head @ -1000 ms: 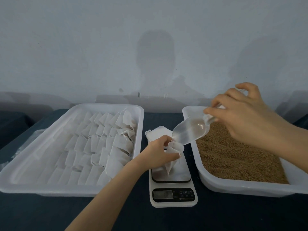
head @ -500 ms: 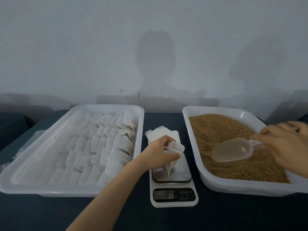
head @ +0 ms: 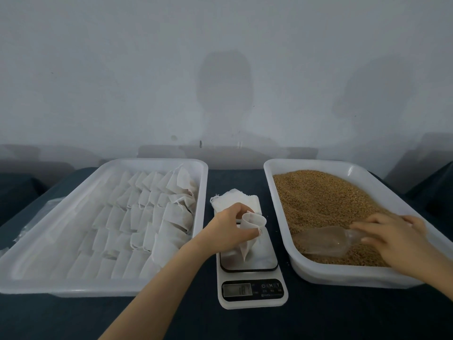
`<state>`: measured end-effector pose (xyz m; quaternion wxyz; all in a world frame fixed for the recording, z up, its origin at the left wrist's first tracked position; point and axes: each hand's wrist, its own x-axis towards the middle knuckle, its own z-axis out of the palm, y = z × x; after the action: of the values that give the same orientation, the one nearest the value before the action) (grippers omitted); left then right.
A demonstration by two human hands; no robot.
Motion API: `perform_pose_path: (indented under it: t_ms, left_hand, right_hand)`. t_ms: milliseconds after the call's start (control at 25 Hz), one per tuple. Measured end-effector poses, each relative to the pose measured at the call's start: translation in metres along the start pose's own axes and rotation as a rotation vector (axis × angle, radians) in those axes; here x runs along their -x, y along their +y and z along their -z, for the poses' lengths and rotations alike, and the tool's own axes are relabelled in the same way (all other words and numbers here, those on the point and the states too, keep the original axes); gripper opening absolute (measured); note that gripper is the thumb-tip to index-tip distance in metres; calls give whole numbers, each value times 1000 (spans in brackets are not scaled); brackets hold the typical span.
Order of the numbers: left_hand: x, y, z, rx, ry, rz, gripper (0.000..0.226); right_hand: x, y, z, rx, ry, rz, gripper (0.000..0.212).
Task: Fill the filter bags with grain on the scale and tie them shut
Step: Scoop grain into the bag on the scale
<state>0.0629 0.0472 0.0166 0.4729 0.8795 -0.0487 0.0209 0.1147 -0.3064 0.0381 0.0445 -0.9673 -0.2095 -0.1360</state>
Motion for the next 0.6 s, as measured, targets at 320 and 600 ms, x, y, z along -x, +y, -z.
perform_pose_path:
  t_ms: [320, 600]
  left_hand:
    - [0, -1, 0, -5, 5, 5, 40]
    - [0, -2, 0, -8, 4, 8, 42]
  right_hand:
    - [4, 21, 8, -163, -120, -163, 31]
    - [7, 26, 11, -210, -122, -222, 35]
